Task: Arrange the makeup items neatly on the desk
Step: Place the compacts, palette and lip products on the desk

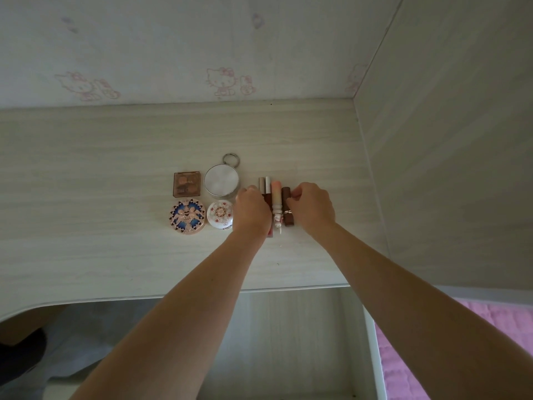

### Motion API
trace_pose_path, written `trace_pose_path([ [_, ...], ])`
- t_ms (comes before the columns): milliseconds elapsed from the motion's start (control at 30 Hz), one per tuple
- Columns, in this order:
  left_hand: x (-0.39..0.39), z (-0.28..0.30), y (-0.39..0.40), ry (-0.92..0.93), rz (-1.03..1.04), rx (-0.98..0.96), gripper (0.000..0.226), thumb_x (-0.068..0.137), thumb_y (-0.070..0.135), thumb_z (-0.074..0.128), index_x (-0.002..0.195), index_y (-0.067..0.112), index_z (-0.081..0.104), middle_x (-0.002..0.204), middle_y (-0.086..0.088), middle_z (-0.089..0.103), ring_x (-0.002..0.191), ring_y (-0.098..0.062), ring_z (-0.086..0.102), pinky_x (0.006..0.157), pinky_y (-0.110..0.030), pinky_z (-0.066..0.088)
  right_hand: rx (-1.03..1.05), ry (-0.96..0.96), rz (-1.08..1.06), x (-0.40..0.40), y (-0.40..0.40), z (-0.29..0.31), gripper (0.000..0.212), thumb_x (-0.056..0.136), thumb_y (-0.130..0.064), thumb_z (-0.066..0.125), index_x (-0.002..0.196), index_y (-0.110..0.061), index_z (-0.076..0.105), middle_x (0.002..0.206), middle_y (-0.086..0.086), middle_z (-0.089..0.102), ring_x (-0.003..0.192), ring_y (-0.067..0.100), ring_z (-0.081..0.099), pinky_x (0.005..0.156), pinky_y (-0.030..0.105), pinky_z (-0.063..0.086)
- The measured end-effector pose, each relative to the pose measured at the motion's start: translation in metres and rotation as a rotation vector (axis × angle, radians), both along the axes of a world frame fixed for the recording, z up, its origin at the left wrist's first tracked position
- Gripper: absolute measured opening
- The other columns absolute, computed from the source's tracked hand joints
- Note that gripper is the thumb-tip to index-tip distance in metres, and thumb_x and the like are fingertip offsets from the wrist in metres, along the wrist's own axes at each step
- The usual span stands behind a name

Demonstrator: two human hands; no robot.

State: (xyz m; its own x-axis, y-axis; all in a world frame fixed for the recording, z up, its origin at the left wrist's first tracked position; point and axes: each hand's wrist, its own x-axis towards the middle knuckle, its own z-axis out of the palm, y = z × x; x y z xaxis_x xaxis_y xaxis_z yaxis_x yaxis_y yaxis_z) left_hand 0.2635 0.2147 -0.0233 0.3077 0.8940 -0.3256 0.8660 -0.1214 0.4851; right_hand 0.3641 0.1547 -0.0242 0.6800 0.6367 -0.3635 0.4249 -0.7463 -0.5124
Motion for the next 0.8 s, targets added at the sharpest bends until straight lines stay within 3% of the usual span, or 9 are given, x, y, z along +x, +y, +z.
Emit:
trace_pose_path([
  [100, -0.004, 0.003, -0.001, -0.006, -0.020, 0.017, 0.017, 0.090, -0.002, 0.043, 0.101, -0.001, 0.056, 0.102, -0.018, 0.060, 0.092, -0.030, 0.059, 0.073, -0.035, 0.048, 0.023, 0.059, 0.018, 0.001, -0.005, -0.003, 0.018, 0.087, -0.022, 0.058, 0.104, -0.017, 0.063, 0.094, 0.002, 0.067, 0.081, 0.021, 0.062, 0.070, 0.031, 0.051],
  [233, -0.013, 0.011, -0.010, -0.035, -0.071, 0.079, 0.024, 0.090, -0.003, 0.046, 0.112, -0.001, 0.056, 0.108, -0.017, 0.059, 0.099, -0.029, 0.058, 0.080, -0.032, 0.048, 0.089, 0.102, 0.064, 0.002, -0.017, 0.000, 0.026, 0.087, -0.015, 0.057, 0.113, -0.011, 0.060, 0.101, 0.005, 0.066, 0.081, 0.018, 0.057, 0.070, 0.026, 0.045],
  [367, -0.030, 0.021, -0.028, -0.104, -0.182, 0.223, 0.023, 0.091, 0.002, 0.047, 0.111, -0.001, 0.058, 0.104, -0.015, 0.058, 0.095, -0.030, 0.057, 0.069, -0.030, 0.044, 0.126, 0.063, 0.227, -0.006, -0.041, 0.011, 0.025, 0.089, -0.010, 0.052, 0.114, -0.008, 0.056, 0.110, 0.009, 0.062, 0.099, 0.026, 0.059, 0.087, 0.038, 0.050],
  [500, -0.059, 0.023, -0.058, -0.122, -0.289, 0.354, 0.023, 0.090, 0.010, 0.052, 0.112, 0.006, 0.059, 0.102, -0.010, 0.060, 0.096, -0.026, 0.056, 0.064, -0.034, 0.048, 0.112, -0.074, 0.367, -0.018, -0.079, 0.017, 0.035, 0.093, -0.014, 0.049, 0.128, -0.013, 0.049, 0.124, 0.006, 0.054, 0.112, 0.024, 0.054, 0.093, 0.036, 0.047],
  [800, -0.145, 0.007, -0.148, -0.106, -0.359, 0.400, 0.035, 0.086, 0.007, 0.060, 0.121, 0.007, 0.060, 0.114, -0.007, 0.066, 0.110, -0.025, 0.058, 0.087, -0.038, 0.053, 0.157, -0.182, 0.523, -0.064, -0.186, 0.011, 0.039, 0.093, -0.014, 0.049, 0.133, -0.012, 0.048, 0.131, 0.005, 0.053, 0.120, 0.022, 0.049, 0.093, 0.033, 0.046],
])
